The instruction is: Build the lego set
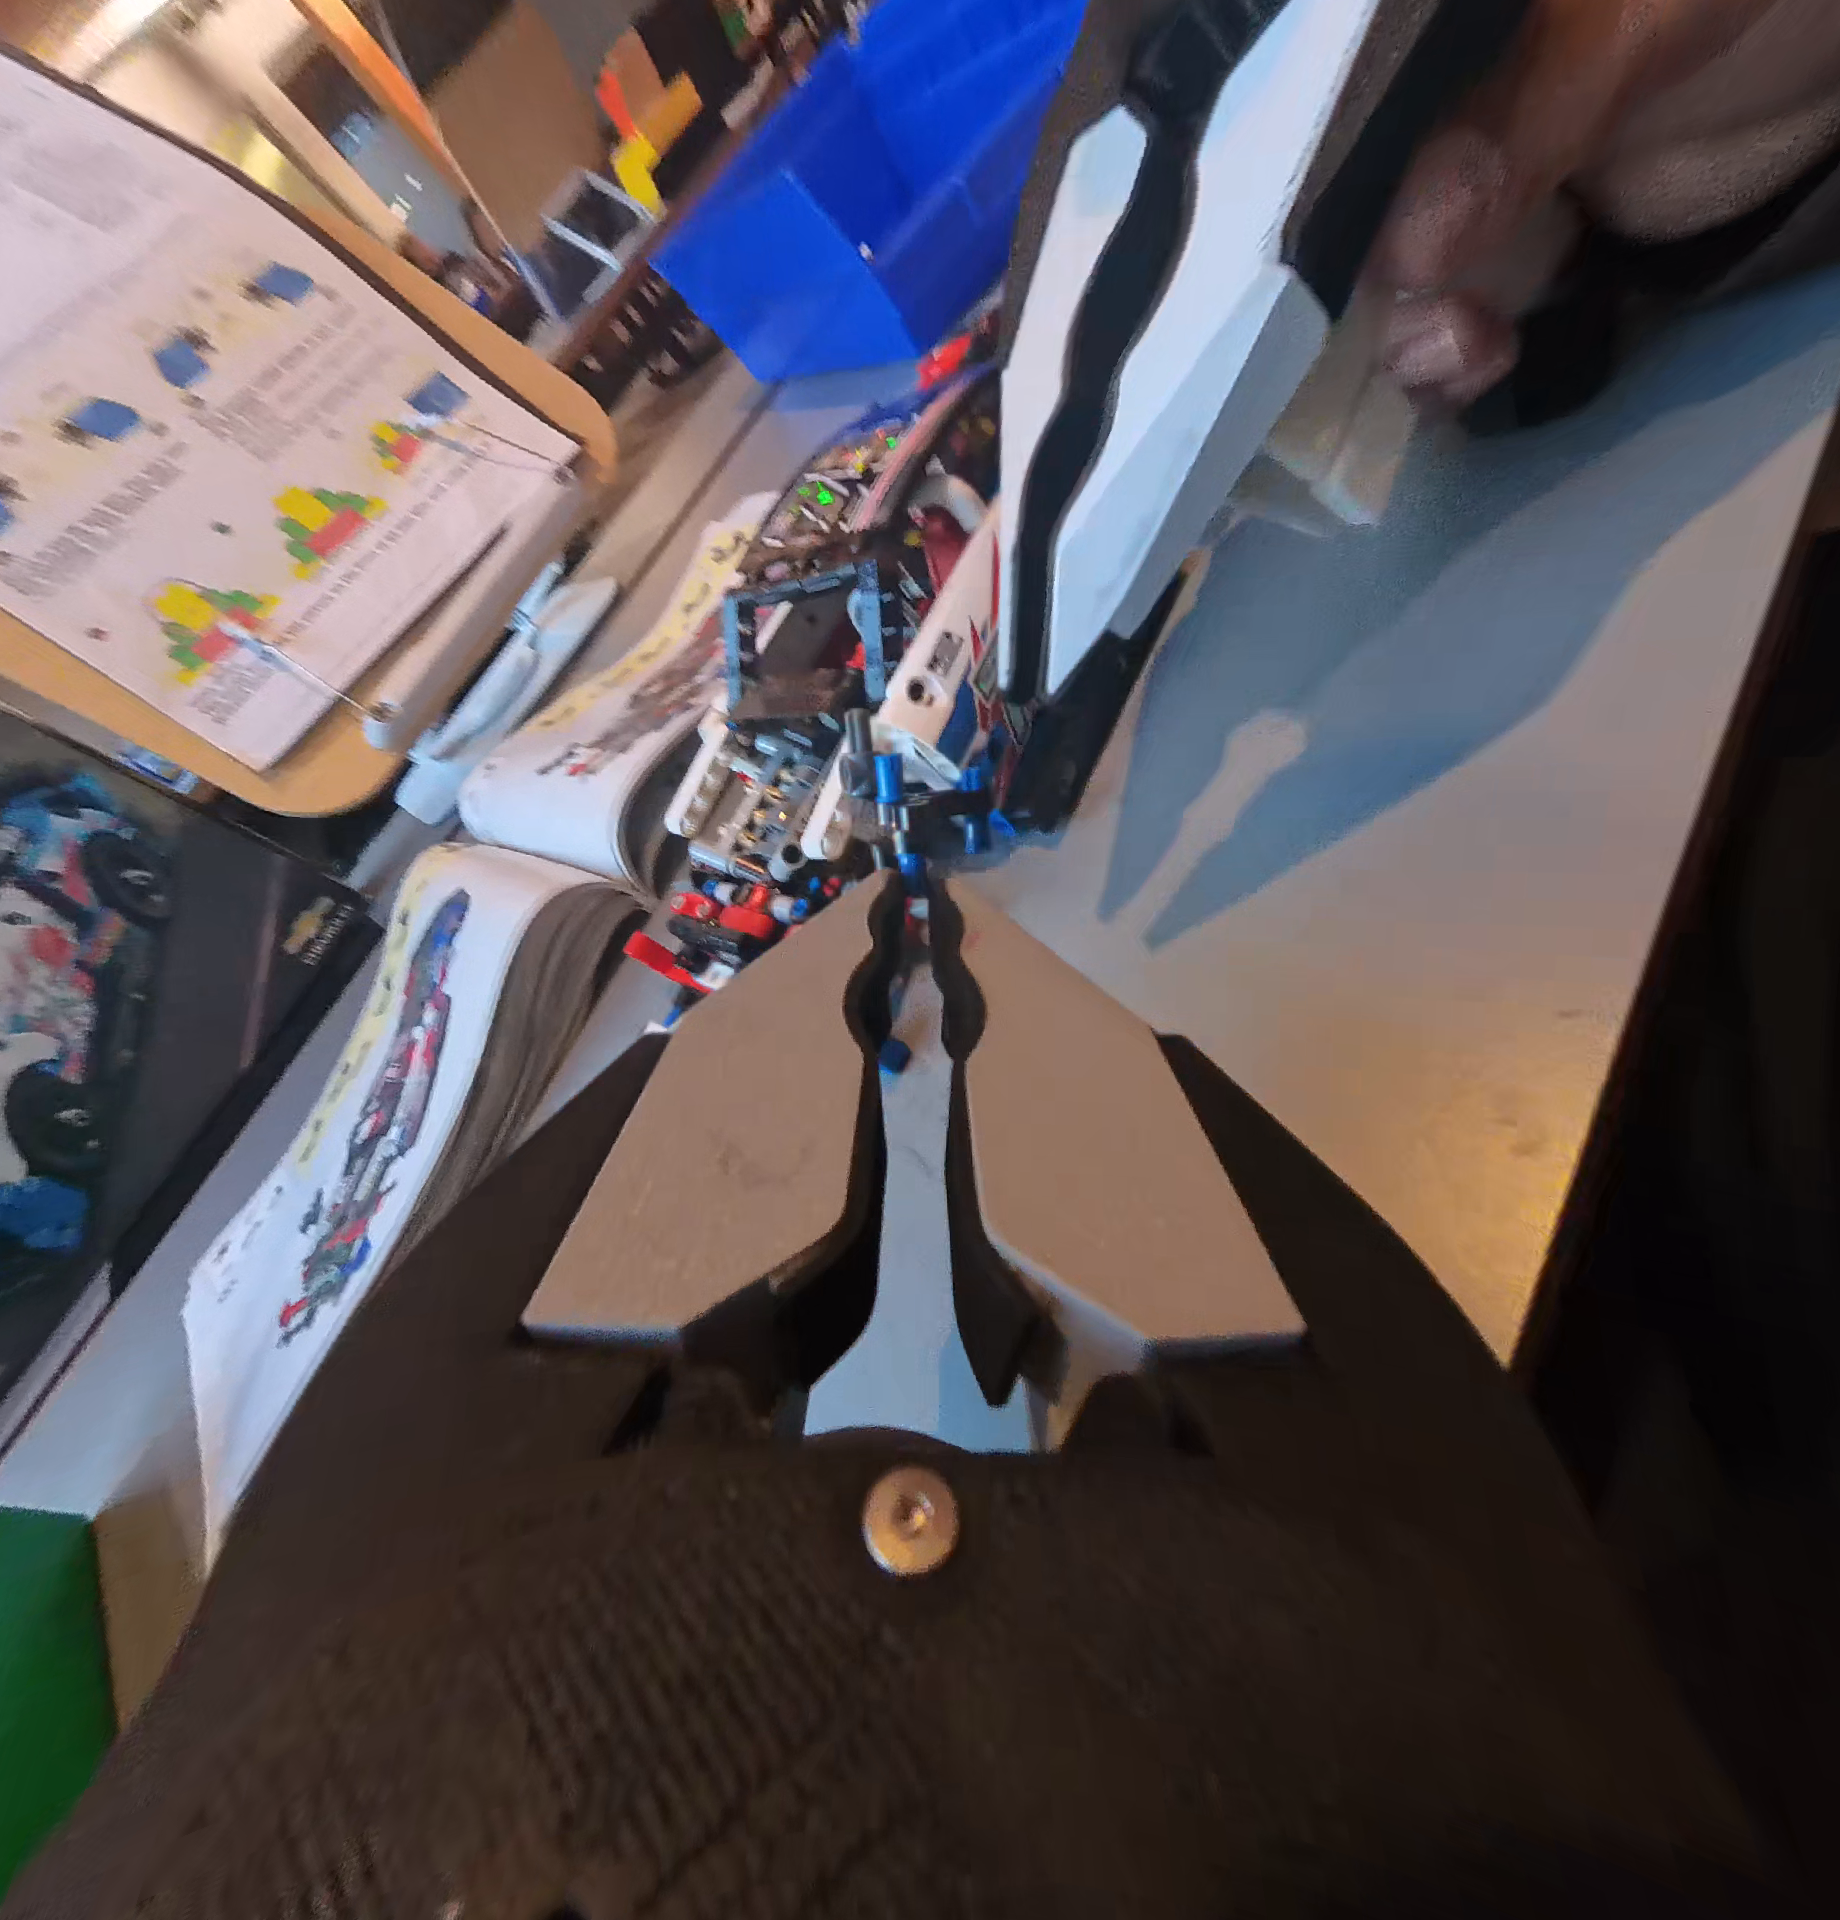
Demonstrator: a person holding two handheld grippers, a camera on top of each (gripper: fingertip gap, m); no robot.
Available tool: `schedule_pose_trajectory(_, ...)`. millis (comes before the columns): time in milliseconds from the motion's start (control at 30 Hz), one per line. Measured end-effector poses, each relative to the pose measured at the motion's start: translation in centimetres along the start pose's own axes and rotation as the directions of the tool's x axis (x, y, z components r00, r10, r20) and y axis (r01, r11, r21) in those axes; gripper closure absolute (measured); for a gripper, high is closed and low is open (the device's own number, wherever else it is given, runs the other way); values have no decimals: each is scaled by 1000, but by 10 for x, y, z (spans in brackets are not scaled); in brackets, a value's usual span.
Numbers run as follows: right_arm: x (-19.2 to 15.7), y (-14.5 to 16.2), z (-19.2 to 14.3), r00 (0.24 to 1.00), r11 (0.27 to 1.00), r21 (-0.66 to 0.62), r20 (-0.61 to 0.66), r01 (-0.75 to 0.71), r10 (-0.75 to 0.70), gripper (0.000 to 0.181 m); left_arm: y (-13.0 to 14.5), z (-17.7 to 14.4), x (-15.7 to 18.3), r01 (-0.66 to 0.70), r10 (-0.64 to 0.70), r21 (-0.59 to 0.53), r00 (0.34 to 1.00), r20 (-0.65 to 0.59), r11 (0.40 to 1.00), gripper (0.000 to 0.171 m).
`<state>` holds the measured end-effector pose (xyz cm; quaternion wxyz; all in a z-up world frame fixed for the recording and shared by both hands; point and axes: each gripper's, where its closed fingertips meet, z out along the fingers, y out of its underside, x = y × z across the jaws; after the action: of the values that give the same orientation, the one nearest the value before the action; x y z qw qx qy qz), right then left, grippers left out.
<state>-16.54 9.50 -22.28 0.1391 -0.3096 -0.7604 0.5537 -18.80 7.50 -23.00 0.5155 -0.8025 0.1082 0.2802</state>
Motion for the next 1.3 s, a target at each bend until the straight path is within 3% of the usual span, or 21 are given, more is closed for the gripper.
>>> schedule_pose_trajectory(100, -9, -16, -4, 993, 990, 107, 86, -92, 83, 160, -12, -2, 2, -14, 13, 61, 1000, 20, 998, 171)
schedule_pose_trajectory(267, -13, -22, -3, 985, 982, 137, 131, -129, 112, 160, -26, -2, 9, -12, 9, 120, 1000, 25, 993, 171)
schedule_pose_trajectory(433, -14, -24, -4, 991, 983, 156, 107, -94, 78, 175, -30, -3, 5, 30, -33, 147, 999, 21, 989, 171)
schedule_pose_trajectory(667, -9, -26, -4, 993, 981, 169, 85, -98, 85, 169, -33, -6, 1, 58, -64, 177, 998, 27, 982, 171)
schedule_pose_trajectory(1300, -15, -28, -5, 998, 982, 190, 58, -8, -3, 174, -40, -10, 1, 63, -70, 226, 997, 25, 972, 171)
